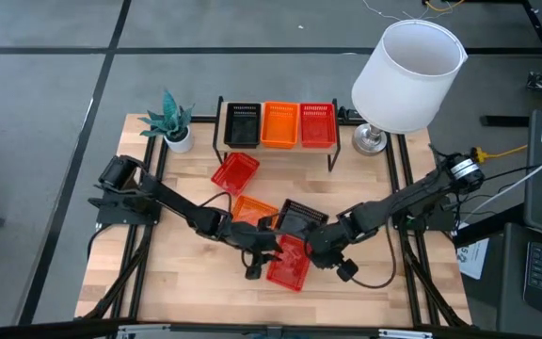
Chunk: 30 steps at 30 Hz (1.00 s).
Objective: Stack baskets on shelf by color
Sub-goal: Stack the bottom red bin on top of the red bin on the shelf
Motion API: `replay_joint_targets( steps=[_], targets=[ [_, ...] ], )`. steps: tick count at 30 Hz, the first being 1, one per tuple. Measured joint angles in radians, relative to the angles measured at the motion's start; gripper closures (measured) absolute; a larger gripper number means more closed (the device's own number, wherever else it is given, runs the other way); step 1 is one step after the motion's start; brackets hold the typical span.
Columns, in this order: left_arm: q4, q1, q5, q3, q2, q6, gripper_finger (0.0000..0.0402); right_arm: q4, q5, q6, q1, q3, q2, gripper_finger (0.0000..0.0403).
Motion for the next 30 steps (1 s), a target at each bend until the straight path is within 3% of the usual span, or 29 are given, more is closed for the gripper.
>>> replay_joint_targets(
  steps=[7, 11, 15, 21, 25, 28, 30],
  targets=[
    [-0.153, -0.071, -0.136, 0.000, -0.105, 0.038, 0.0304, 0.042, 0.045, -0.068, 0.009, 0.000, 0.071, 0.0301],
    [-0.223, -0.128, -0.208, 0.002, -0.161, 0.037, 0.0304, 0.040, 0.142, -0.130, 0.009, 0.000, 0.084, 0.0301],
    [-0.225, -0.184, -0.265, 0.003, -0.183, 0.037, 0.0304, 0.039, 0.151, -0.131, 0.009, 0.000, 0.084, 0.0301],
    [-0.231, -0.232, -0.336, 0.001, -0.186, 0.035, 0.0304, 0.102, -0.098, 0.050, 0.008, 0.000, 0.084, 0.0301],
    [-0.229, -0.232, -0.338, 0.001, -0.186, 0.028, 0.0304, 0.218, -0.250, 0.017, 0.009, 0.000, 0.084, 0.0301],
    [-0.222, -0.228, -0.324, 0.002, -0.176, 0.004, 0.0304, 0.188, -0.255, -0.008, 0.008, 0.015, 0.079, 0.0301],
    [-0.214, -0.211, -0.242, 0.004, -0.135, -0.008, 0.0304, 0.125, -0.204, -0.009, 0.003, 0.035, 0.077, 0.0301]
  ],
)
